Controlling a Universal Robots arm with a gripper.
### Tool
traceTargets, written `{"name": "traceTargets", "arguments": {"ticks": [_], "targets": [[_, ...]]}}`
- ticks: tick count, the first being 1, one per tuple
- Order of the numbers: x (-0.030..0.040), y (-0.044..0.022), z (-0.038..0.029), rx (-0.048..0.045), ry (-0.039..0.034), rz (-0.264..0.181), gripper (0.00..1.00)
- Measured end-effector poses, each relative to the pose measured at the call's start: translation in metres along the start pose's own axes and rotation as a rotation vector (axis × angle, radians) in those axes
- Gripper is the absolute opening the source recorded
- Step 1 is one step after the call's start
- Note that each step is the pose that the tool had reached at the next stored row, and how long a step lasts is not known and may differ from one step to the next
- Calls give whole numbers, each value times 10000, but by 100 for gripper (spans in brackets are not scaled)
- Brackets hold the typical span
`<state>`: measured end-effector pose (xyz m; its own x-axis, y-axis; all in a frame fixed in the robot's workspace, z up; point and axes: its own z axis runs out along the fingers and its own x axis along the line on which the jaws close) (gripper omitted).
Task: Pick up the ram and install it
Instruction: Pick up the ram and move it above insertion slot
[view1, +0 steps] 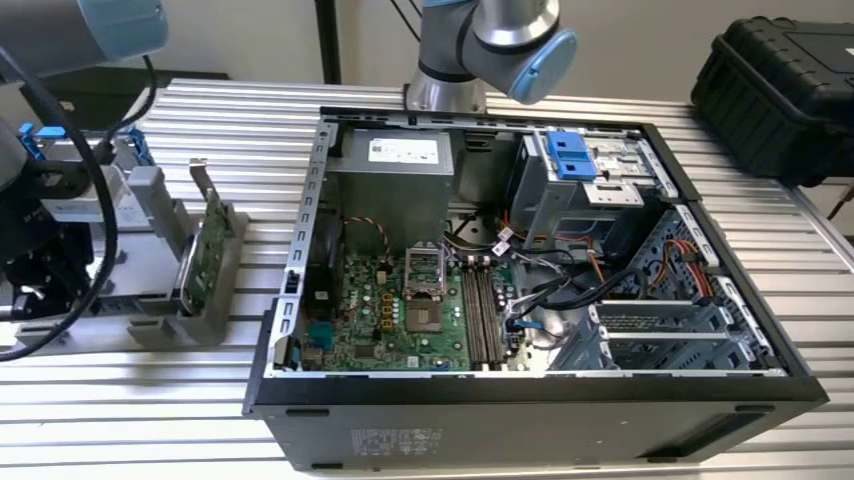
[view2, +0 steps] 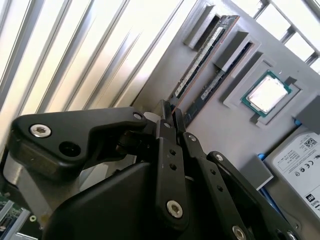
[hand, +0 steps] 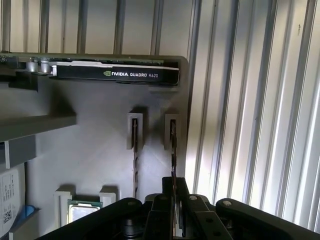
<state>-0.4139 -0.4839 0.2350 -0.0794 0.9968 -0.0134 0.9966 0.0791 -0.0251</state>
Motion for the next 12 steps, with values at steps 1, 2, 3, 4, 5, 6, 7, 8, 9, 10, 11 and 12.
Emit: {"name": "traceTargets", "arguments": {"ticks": [1, 2, 3, 4, 5, 6, 7, 8, 9, 10, 11, 12], "targets": [[0, 0, -8, -1, 1, 0, 0], [0, -1, -18, 0, 0, 0, 0], [0, -1, -27, 0, 0, 0, 0], [-1, -1, -36, 0, 0, 0, 0], [-1, -1, -44, -1, 0, 0, 0], [-1, -2, -54, 0, 0, 0, 0], [-1, -2, -63, -1, 0, 0, 0], [-1, -2, -73, 0, 0, 0, 0], [-1, -2, -82, 0, 0, 0, 0], [-1, -3, -91, 1, 0, 0, 0], [-1, -3, -100, 0, 0, 0, 0], [-1, -3, -109, -1, 1, 1, 0]]}}
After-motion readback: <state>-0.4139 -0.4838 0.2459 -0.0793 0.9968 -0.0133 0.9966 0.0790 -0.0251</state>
